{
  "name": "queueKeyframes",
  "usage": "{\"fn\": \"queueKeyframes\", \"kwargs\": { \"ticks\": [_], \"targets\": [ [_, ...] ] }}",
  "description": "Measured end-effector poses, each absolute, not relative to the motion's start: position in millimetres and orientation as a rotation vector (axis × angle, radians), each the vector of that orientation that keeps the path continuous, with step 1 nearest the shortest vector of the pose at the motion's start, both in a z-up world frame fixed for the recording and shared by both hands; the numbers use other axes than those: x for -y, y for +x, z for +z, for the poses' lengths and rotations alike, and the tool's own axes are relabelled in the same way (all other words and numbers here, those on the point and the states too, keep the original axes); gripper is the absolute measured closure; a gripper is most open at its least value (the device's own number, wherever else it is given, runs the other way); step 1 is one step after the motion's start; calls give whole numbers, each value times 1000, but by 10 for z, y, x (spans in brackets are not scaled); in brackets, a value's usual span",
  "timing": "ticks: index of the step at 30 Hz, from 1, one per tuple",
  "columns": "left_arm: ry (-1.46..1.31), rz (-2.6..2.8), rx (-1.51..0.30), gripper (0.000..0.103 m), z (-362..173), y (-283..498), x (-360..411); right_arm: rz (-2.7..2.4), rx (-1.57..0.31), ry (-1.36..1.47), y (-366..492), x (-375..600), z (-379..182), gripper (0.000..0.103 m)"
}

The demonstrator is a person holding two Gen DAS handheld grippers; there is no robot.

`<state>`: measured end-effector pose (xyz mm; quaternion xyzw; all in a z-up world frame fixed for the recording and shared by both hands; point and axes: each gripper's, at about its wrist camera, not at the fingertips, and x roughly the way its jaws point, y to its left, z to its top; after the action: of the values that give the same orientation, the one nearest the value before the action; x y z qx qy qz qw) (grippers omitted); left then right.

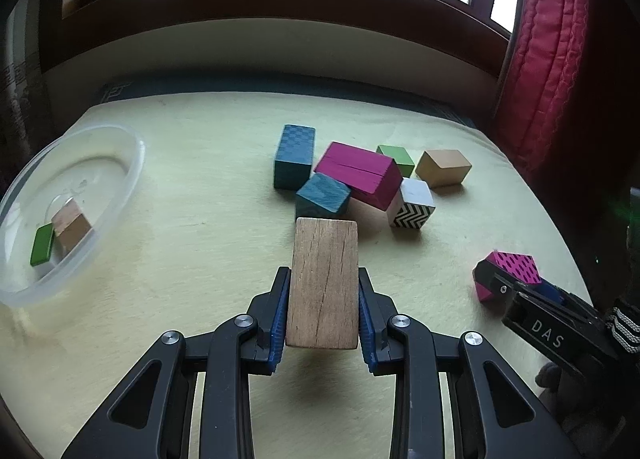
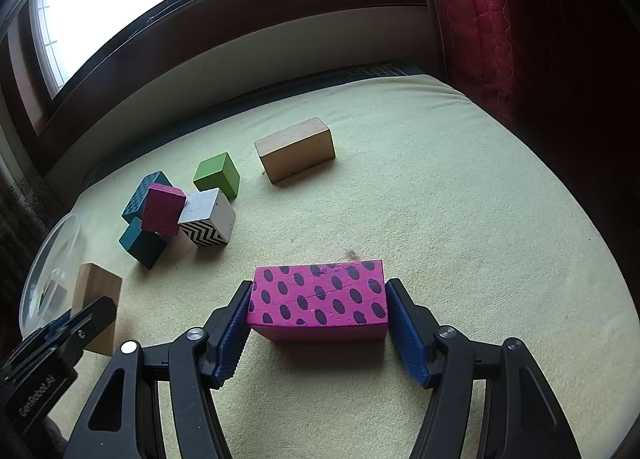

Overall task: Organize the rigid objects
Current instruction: 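Grasp the long wooden plank with the left tool and lift it, then carry the wooden plank to the bowl and open the left tool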

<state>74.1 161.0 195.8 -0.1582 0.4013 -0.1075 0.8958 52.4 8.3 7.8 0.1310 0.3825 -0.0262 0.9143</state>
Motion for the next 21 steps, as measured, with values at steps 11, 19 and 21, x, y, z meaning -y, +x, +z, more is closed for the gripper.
{"fn": "queueKeyframes", "kwargs": {
  "ticks": [11, 19, 21],
  "targets": [
    [-342, -160, -808, 72, 1987, 685, -1797, -55, -788, 270, 519, -94, 76, 33],
    [-334, -75, -777, 72, 2025, 639, -1979, -57, -788, 270, 519, -102, 74, 33],
    [-332, -56, -767, 72, 2034, 620, -2029, -58, -788, 269, 518, -97, 73, 33]
  ]
}}
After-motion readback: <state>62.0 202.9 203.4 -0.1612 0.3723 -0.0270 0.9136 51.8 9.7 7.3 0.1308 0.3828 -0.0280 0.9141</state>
